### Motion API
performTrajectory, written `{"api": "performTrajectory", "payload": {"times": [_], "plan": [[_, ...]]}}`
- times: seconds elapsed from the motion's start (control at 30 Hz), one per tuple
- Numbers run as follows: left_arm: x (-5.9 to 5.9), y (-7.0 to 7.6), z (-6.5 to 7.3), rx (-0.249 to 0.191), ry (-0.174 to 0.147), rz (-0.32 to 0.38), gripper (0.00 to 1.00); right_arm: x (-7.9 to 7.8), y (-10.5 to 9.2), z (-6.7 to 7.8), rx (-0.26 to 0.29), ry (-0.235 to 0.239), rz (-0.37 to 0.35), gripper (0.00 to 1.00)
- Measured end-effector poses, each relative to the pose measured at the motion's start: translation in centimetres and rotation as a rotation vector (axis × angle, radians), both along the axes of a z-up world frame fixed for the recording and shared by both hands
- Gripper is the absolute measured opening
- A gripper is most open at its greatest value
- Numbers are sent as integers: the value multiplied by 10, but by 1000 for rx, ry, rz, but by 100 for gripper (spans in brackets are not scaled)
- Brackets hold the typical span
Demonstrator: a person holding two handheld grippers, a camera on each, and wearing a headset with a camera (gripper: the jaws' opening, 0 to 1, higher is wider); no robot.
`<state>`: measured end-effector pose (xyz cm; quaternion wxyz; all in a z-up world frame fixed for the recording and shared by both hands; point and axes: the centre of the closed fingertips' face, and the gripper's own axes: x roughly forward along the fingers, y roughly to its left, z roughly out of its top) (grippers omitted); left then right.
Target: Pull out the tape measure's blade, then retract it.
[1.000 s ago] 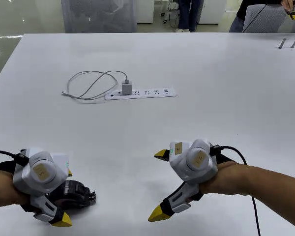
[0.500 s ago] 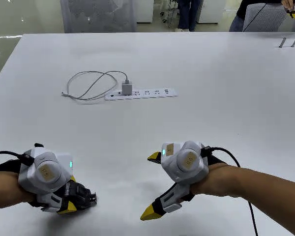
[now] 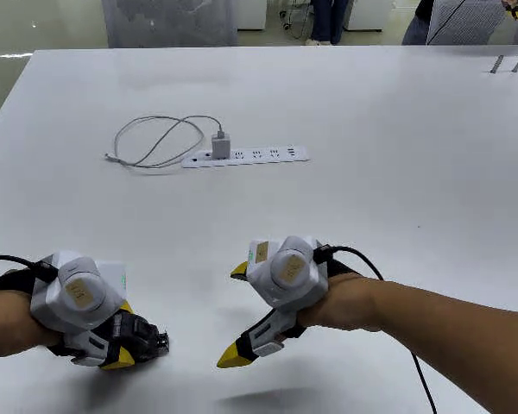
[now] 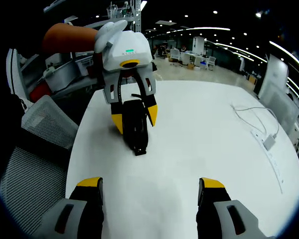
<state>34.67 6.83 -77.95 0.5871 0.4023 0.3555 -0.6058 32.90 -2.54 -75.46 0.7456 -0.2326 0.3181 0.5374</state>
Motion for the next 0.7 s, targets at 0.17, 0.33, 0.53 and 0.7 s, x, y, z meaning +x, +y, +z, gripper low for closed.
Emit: {"api": "performTrajectory", "payload": {"times": [0.17, 0.33, 0.53, 0.7], "plan": [[1, 0, 0, -2, -6, 0, 35, -3, 18, -9, -20, -2, 51, 74], [0, 0, -1, -6, -6, 5, 35, -4, 34, -20, -28, 4, 71, 67], [2, 0, -6, 2, -72, -21, 35, 0, 47, -21, -15, -15, 111, 55], [2, 1, -5, -6, -68, -27, 35, 3, 52, -23, -1, -16, 114, 43]]}}
